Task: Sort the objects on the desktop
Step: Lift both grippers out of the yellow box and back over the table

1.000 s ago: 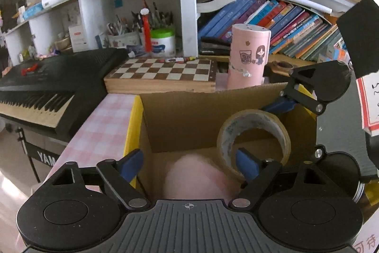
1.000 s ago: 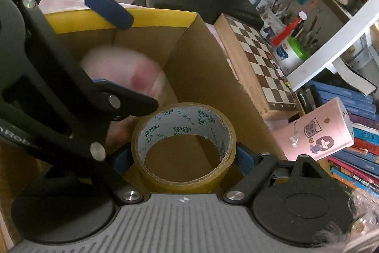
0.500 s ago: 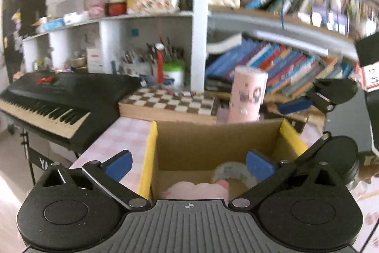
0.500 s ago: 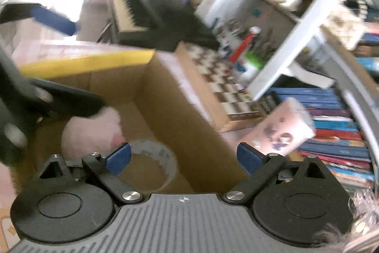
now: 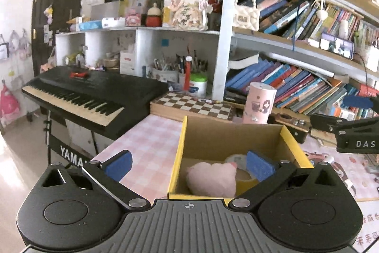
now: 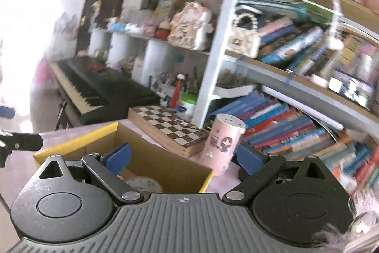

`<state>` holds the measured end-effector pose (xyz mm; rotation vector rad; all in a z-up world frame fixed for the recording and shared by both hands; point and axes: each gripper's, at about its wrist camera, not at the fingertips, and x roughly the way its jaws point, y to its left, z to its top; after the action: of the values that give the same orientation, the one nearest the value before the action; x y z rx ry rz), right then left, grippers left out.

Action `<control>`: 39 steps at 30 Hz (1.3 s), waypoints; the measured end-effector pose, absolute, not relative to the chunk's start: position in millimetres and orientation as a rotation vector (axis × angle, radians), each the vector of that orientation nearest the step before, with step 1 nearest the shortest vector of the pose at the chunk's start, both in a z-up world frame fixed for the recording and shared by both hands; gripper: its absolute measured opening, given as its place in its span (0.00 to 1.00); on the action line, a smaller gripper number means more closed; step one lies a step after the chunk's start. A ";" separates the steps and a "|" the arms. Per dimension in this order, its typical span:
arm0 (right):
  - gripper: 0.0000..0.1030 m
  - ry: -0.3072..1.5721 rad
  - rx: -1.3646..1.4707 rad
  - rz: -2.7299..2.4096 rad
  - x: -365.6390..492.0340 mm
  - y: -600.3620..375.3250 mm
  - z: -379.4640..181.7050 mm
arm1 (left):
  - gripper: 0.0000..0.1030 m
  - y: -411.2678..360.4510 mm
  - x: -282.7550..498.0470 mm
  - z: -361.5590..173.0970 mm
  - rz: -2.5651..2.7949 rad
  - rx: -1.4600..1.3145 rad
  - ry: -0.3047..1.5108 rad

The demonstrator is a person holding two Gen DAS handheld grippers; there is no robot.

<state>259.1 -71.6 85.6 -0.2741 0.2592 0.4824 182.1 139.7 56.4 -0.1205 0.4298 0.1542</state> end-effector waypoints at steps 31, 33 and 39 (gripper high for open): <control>0.91 0.488 -0.048 0.285 50.3 -86.8 22.4 | 1.00 108.3 22.5 29.9 0.123 -0.053 0.486; 0.90 0.502 -0.050 0.280 43.2 -90.1 20.2 | 1.00 104.0 19.4 26.5 0.118 -0.058 0.498; 0.90 0.532 -0.046 0.232 27.4 -104.8 15.8 | 1.00 97.1 12.3 21.3 0.120 -0.079 0.504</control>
<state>27.4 -104.8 15.8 -0.0463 0.5322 0.2319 12.3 97.1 21.3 -0.0793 0.5038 0.1205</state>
